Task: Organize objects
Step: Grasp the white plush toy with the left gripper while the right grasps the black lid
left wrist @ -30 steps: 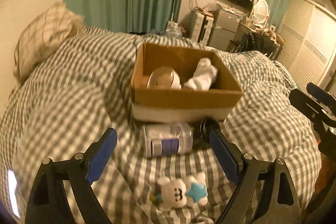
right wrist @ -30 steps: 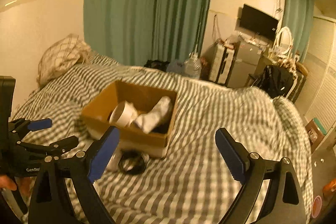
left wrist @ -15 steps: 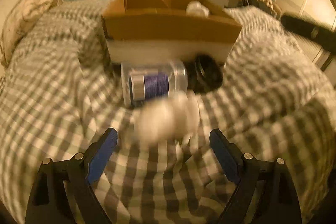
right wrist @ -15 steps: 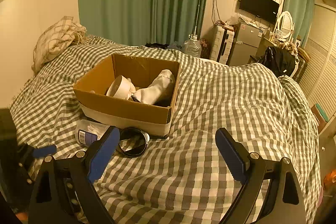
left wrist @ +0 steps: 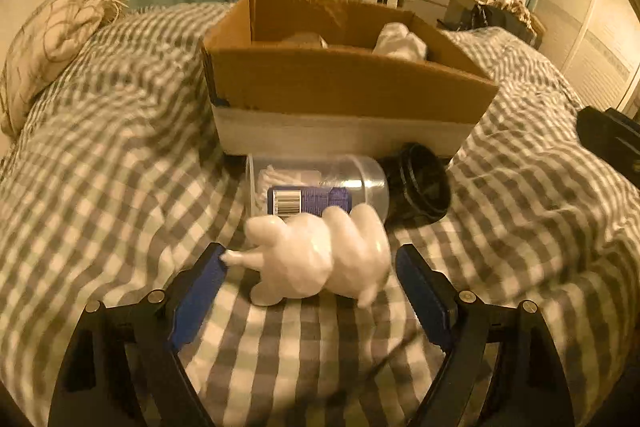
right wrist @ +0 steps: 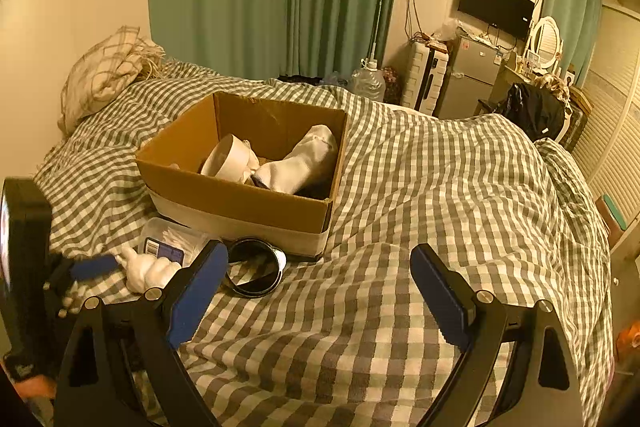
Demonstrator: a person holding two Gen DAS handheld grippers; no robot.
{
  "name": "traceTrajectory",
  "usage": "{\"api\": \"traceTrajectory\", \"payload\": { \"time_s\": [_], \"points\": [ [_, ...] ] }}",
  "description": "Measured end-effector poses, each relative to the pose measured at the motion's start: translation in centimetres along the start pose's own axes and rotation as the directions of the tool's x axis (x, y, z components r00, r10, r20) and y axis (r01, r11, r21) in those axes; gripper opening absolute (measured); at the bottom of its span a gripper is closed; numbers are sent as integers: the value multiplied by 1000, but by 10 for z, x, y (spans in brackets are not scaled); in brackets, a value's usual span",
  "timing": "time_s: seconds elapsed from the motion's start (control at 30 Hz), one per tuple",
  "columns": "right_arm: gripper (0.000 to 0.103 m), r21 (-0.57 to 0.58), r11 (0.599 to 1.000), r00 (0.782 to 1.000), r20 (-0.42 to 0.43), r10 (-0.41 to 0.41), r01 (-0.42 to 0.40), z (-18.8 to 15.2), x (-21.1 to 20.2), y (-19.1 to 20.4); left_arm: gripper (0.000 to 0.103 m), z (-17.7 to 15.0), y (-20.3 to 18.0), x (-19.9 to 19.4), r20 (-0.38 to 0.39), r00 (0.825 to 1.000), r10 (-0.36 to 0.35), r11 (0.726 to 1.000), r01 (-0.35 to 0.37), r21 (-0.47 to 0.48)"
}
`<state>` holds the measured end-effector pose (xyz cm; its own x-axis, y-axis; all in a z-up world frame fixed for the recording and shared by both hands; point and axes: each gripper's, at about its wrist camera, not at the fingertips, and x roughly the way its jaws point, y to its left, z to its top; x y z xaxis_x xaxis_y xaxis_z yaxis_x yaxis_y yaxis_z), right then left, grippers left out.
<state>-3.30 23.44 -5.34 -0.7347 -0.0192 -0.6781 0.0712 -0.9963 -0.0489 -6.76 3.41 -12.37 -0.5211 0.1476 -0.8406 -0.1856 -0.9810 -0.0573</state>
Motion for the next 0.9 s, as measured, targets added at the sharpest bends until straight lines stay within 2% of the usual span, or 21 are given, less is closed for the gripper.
{"api": "traceTrajectory", "payload": {
  "time_s": [0.13,0.37,0.47,0.63,0.67,0.9],
  "points": [
    [93,-3,1000,1000,-10,2,-2,0,4,2,78,-2,2,-2,14,1000,-21,1000,21,4],
    [93,-8,997,994,-69,80,-81,-3,24,7,78,7,11,-49,142,989,-51,998,54,-15],
    [93,-13,990,981,-140,136,-139,-2,50,14,78,21,20,-62,188,982,-32,999,38,-30],
    [93,-29,984,945,-287,159,-174,-4,100,28,78,55,42,-60,240,970,34,998,-20,-61],
    [93,-34,982,934,-315,166,-187,-4,109,31,78,58,47,-58,243,969,42,997,-26,-68],
    [93,-45,980,901,-403,157,-191,-10,149,41,78,52,56,-34,212,977,30,995,-9,-98]
  ]
}}
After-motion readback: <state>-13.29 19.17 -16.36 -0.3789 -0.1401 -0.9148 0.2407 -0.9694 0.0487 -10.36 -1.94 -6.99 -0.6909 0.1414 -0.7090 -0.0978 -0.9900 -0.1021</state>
